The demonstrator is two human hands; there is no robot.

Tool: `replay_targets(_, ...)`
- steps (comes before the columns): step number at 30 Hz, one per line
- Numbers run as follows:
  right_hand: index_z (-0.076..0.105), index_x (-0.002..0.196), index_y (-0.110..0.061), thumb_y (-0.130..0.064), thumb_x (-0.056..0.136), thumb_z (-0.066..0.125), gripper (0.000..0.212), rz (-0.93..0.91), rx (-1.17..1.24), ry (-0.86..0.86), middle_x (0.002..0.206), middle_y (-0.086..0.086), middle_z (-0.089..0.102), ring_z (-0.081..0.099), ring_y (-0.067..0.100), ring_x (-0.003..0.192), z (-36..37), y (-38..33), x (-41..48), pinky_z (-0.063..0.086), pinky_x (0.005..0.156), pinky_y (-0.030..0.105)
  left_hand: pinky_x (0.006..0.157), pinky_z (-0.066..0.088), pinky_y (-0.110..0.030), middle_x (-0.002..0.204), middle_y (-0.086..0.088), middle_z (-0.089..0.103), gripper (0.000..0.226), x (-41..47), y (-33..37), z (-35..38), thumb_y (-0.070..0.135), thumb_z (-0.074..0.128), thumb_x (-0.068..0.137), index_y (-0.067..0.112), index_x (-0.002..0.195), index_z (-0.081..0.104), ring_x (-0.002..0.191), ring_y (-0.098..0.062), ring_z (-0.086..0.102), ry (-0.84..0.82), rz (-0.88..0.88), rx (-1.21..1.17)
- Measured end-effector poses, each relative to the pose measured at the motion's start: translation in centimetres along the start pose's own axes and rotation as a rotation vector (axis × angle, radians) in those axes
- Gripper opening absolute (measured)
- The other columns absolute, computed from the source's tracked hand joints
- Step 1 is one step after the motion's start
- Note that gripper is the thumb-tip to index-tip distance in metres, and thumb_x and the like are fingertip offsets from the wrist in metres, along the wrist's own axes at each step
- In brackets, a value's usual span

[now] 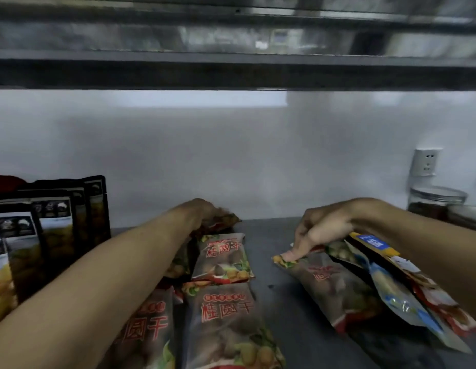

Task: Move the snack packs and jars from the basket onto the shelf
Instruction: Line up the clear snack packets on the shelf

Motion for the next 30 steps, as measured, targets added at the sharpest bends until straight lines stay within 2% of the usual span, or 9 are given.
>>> replay_targets(3,0.064,0.065,-0.022,-0.062,0.071,0.073,0.042,-0.011,0.001,0.010,0.072,-0.008,0.062,0.057,0.014,0.078,0.6,0.8,0.3,0.046,0.074,0.028,0.099,0.048,-0.042,0.125,-0.017,0.060,0.059,-0.1,0.1,0.0,0.035,0.076,0.079,-0.003,0.121,0.057,0.113,-0.035,0.056,0.000,-0.007,-0.084)
replay_targets(7,0.072,0.080,-0.017,-0.056,0.078,0.071,0.039,-0.050,0.051,-0.006,0.099,0.000,0.074,0.066,0.018,0.098,1.1,1.0,0.6,0.051,0.087,0.031,0.087,0.050,-0.036,0.133,-0.019,0.052,0.075,-1.1,0.7,-0.4,0.026,0.078,0.079,-0.002,0.137,0.039,0.115,-0.033,0.054,0.058,0.121,-0.153)
replay_targets(10,0.067,0.074,-0.017,-0.044,0.086,0.068,0.030,-0.103,0.093,-0.029,0.064,-0.010,0.064,0.058,0.009,0.067,1.4,0.5,0.8,0.048,0.069,0.024,0.092,0.049,-0.036,0.147,-0.016,0.040,0.088,-2.1,0.8,-0.8,0.020,0.076,0.082,0.008,0.150,0.022,0.124,-0.033,0.048,0.071,0.187,-0.222)
replay_targets(13,0.060,0.070,-0.019,-0.046,0.085,0.067,0.031,-0.143,0.120,-0.019,0.053,-0.014,0.055,0.050,0.004,0.056,1.4,0.2,1.1,0.042,0.065,0.021,0.093,0.050,-0.034,0.147,-0.014,0.040,0.084,-3.0,1.1,-1.4,0.014,0.073,0.085,0.010,0.151,0.021,0.123,-0.031,0.050,0.082,0.268,-0.262)
replay_targets(19,0.065,0.072,-0.017,-0.044,0.082,0.071,0.029,-0.226,0.287,0.122,0.065,-0.007,0.063,0.057,0.007,0.065,0.9,0.0,0.7,0.046,0.066,0.022,0.098,0.050,-0.043,0.143,-0.011,0.045,0.076,-5.2,1.9,-2.5,0.011,0.071,0.084,0.017,0.148,0.031,0.120,-0.030,0.052,0.168,0.435,-0.296)
replay_targets(21,0.067,0.073,-0.017,-0.044,0.082,0.071,0.030,-0.254,0.330,0.186,0.068,-0.005,0.067,0.061,0.009,0.068,0.2,0.2,0.4,0.048,0.068,0.025,0.086,0.053,-0.032,0.141,-0.009,0.046,0.069,-6.4,2.4,-2.7,0.011,0.067,0.088,0.018,0.147,0.032,0.110,-0.023,0.054,0.189,0.502,-0.271)
replay_targets(23,0.068,0.074,-0.016,-0.048,0.080,0.071,0.032,-0.285,0.349,0.257,0.073,-0.003,0.068,0.061,0.013,0.074,-0.7,0.1,-0.1,0.048,0.073,0.029,0.067,0.050,-0.024,0.134,-0.007,0.047,0.063,-7.7,2.7,-3.3,0.011,0.064,0.091,0.019,0.146,0.035,0.085,-0.011,0.054,0.212,0.552,-0.257)
replay_targets(27,0.070,0.075,-0.015,-0.045,0.078,0.071,0.031,-0.356,0.434,0.438,0.081,0.003,0.065,0.060,0.019,0.079,-2.9,-1.2,-1.7,0.044,0.066,0.027,0.072,0.053,-0.028,0.139,-0.009,0.048,0.058,-11.1,2.4,-5.6,0.015,0.063,0.092,0.021,0.144,0.040,0.090,-0.015,0.054,0.254,0.599,-0.222)
replay_targets(30,0.068,0.079,-0.015,-0.041,0.085,0.069,0.027,-0.390,0.473,0.476,0.088,0.008,0.068,0.063,0.020,0.077,-3.9,-3.3,-2.6,0.048,0.062,0.027,0.070,0.054,-0.033,0.126,-0.008,0.056,0.056,-14.2,1.2,-7.2,0.016,0.064,0.092,0.019,0.144,0.043,0.075,-0.012,0.059,0.248,0.582,-0.264)
Point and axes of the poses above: each hand's wrist, its own x-axis towards the middle knuckle, its own z-axis out of the palm, y = z × x, the point moved 5 cm from there along x, towards the middle knuckle
